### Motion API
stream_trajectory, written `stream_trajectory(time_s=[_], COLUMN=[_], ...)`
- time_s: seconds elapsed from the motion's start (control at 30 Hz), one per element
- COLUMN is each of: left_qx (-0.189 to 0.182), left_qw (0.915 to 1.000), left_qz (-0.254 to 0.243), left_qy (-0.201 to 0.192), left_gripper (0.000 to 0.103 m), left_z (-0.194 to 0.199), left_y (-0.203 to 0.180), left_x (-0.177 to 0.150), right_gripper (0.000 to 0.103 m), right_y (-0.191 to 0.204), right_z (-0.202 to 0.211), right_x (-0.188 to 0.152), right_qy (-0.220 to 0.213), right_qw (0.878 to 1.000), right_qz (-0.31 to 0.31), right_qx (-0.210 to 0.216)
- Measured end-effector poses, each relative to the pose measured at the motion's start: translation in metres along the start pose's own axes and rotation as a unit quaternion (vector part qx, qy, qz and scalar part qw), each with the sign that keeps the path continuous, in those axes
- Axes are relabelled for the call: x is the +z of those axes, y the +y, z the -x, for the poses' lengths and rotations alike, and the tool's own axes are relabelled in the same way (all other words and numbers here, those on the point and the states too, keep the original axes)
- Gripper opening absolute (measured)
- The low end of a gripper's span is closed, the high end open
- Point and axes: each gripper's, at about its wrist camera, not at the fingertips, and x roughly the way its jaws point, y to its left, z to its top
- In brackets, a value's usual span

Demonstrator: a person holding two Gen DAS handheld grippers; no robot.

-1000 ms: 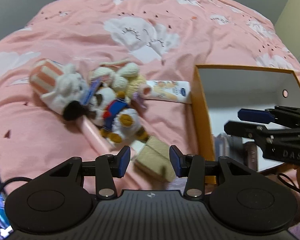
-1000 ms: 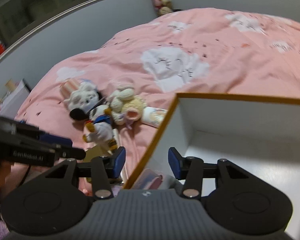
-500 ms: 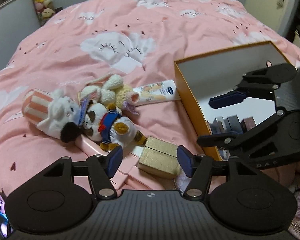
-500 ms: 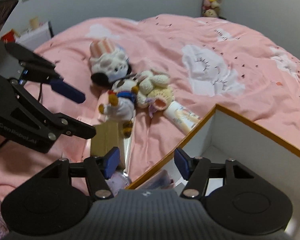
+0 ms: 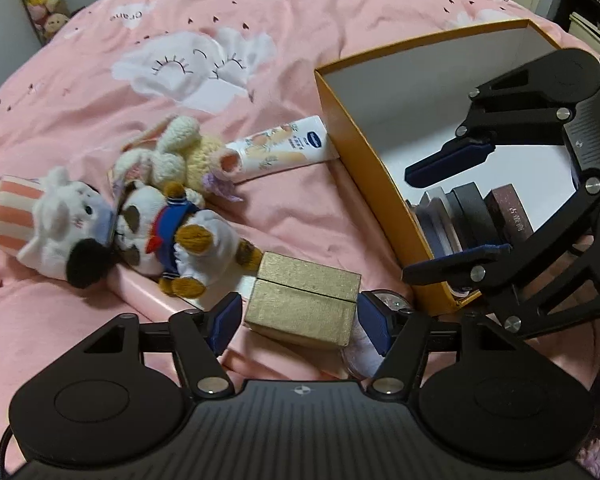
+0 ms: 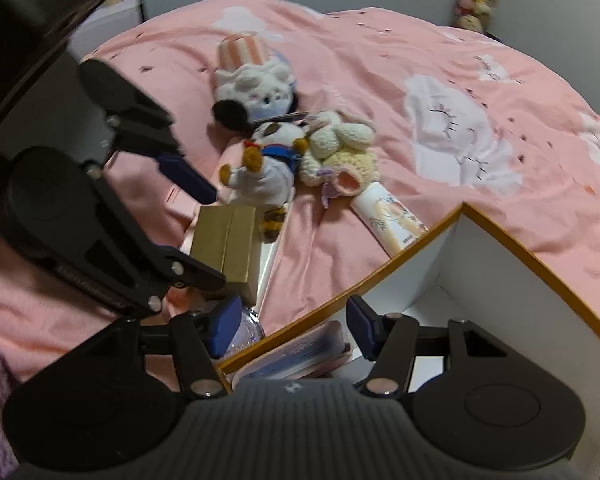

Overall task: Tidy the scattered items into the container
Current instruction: 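Move both grippers back toward the gold cube box beside the plush toys, then close the left gripper on the gold cube box while the right gripper grasps the round clear jar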

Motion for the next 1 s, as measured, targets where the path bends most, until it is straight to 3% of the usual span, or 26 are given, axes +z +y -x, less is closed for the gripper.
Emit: stream_trajectory(time_s=[0.4,0.67,1.0], left_qx=[-0.010,0.001,-0.016], left_qw=[0.9995,0.9989,0.9978], left_qz=[0.022,0.034,0.052], left_qy=[-0.021,-0.032,-0.038], left_gripper=[0.072,0.071,0.071], left_z=[0.015,0.032,0.036], left_y=[0.009,0.023,0.034], left_x=[-0.003,-0.005,-0.011], right_gripper=[0.047,0.047,0.049], right_y=[0.002,0.004,0.016], right_z=[-0.007,-0.058,-0.120], right_x=[0.027,0.049,0.056], right_qy=[0.030,0.139,0.264], right_qw=[0.992,0.971,0.932], right_qz=[0.103,0.144,0.156], right_qx=[0.066,0.131,0.193])
